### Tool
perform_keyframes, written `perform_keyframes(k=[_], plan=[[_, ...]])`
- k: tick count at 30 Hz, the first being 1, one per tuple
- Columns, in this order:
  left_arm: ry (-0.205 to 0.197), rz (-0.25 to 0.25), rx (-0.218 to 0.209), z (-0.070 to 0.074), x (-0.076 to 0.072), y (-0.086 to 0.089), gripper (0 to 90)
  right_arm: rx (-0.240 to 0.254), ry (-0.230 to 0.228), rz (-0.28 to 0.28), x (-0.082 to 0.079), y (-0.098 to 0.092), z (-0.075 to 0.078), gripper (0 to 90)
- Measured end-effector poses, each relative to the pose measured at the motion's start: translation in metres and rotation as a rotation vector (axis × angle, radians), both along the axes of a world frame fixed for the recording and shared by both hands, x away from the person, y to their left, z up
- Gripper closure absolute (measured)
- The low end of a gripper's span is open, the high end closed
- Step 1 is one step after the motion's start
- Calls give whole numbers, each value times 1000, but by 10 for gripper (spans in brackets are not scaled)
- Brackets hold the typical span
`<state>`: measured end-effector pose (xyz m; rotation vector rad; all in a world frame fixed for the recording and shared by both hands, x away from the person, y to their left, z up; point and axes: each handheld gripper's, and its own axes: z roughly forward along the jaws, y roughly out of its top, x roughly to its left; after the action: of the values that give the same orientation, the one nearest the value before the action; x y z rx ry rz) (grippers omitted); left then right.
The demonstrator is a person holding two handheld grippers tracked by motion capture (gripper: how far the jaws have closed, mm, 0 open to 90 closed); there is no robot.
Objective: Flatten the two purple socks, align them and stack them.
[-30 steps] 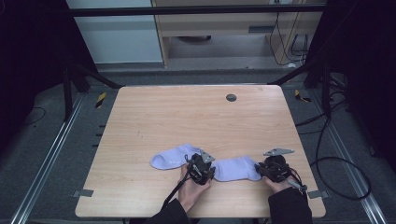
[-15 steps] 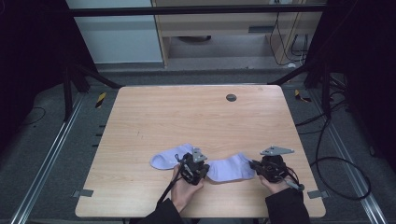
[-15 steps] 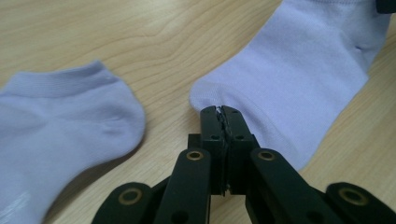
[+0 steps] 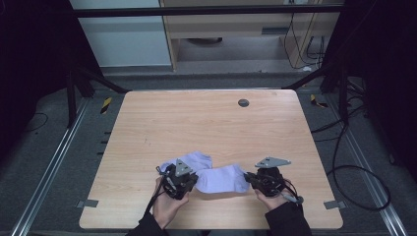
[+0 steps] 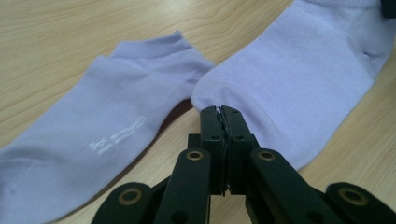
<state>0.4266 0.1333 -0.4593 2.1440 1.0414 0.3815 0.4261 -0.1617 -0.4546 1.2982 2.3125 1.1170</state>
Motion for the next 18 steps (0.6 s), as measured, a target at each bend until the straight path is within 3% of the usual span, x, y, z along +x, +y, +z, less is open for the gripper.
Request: perform_keyframes(k=[8,18], plan=[[10,17,40,-10,-2,20,884,-11,21,45,0,29,-9,863],[34,12,71,-25,-5,24,879,-42,53,45,3,36,-22,860]])
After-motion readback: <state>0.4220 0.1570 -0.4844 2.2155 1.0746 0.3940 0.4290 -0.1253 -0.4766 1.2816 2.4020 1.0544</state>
